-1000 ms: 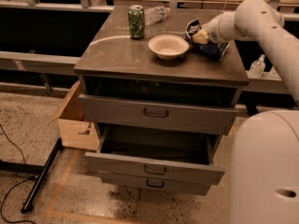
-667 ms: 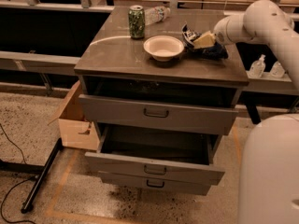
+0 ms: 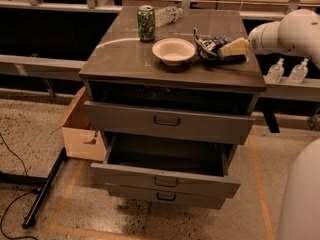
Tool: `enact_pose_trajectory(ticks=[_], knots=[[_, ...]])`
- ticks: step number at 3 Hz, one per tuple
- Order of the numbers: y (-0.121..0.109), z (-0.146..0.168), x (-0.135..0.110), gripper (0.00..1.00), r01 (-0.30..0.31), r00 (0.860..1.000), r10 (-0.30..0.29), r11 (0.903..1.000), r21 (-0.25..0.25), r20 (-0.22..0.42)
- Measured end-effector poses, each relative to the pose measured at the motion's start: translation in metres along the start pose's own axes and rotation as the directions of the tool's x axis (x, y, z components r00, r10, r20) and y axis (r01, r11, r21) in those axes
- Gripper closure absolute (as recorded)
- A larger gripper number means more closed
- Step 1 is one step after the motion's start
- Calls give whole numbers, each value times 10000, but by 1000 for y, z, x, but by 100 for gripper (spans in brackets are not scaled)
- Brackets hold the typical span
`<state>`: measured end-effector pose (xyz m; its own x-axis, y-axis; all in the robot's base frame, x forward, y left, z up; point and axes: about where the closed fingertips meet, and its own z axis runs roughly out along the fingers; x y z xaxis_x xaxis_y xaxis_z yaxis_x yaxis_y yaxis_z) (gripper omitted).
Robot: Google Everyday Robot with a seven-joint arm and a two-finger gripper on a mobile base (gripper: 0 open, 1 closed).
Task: Pick blue chip bag from paper bowl and place on counter
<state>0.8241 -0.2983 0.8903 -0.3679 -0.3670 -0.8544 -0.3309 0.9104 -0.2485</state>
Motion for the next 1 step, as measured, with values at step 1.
enact_pose_trajectory(ticks=[1], knots=[[4,4,9,0,-147,9998,146,9999,-58,-147]])
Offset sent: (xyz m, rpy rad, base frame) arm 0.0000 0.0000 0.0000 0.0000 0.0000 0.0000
